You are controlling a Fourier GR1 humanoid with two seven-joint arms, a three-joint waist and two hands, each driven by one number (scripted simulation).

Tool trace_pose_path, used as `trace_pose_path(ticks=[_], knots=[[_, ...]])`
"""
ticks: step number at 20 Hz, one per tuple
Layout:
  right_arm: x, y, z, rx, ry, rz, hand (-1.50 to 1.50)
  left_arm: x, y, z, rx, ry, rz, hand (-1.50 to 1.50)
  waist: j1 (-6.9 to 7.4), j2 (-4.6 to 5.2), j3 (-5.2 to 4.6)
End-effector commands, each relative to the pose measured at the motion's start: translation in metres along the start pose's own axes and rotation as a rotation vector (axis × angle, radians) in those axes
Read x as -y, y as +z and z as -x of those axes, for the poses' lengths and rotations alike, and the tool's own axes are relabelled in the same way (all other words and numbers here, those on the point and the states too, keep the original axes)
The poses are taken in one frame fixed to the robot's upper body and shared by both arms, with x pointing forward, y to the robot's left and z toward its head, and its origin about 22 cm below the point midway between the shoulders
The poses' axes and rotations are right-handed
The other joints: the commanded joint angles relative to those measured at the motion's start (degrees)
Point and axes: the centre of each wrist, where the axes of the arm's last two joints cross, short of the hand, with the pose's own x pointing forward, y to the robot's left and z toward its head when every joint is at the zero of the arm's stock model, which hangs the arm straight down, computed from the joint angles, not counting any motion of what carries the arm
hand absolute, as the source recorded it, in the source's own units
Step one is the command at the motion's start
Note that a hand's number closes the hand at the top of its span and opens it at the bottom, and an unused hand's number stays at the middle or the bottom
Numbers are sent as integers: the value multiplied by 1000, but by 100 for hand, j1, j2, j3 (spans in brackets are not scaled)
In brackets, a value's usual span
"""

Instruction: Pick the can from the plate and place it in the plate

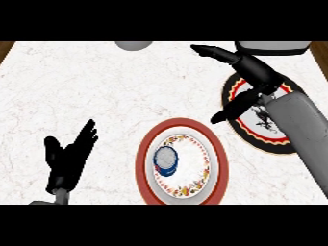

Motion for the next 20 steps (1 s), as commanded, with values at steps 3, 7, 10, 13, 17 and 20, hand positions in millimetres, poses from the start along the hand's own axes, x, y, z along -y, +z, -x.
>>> trace_pose_path(ticks=[3,7,10,13,17,20], knots=[[-3,-18,-37,-82,218,-270,-150,5,3,6,-5,6,0,0,-20,-23,-3],[-38,-24,-46,-144,284,-318,-150,3,3,7,-5,-13,4,0,-18,-11,0],[-78,-18,-62,-154,310,-340,-150,4,-1,3,-1,3,-2,0,-64,-17,0],[-90,-29,-74,-182,312,-349,-150,-1,4,-1,0,6,5,0,-21,-10,1],[-104,-2,-63,-225,384,-360,-150,4,2,9,-23,8,2,0,-34,-2,2],[-125,-9,-73,-274,385,-389,-150,-2,-1,-21,3,17,1,0,-21,-3,3]])
